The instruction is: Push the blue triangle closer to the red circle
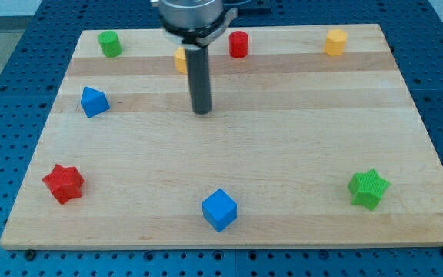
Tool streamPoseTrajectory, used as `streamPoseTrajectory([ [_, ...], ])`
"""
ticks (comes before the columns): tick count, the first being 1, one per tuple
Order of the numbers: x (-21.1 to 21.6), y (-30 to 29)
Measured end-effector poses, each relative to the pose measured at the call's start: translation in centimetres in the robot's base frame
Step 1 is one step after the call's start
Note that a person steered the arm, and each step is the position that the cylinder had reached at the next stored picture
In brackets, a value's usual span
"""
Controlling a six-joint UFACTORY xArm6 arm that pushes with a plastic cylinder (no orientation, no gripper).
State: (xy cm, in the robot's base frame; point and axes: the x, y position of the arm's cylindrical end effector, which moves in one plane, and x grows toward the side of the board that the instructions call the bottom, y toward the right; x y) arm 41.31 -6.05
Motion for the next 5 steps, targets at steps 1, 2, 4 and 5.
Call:
streamPoseTrajectory([
  [1,2.6,-3.1],
  [2,5.7,-4.2],
  [4,4.7,-19.0],
  [5,0.5,-18.4],
])
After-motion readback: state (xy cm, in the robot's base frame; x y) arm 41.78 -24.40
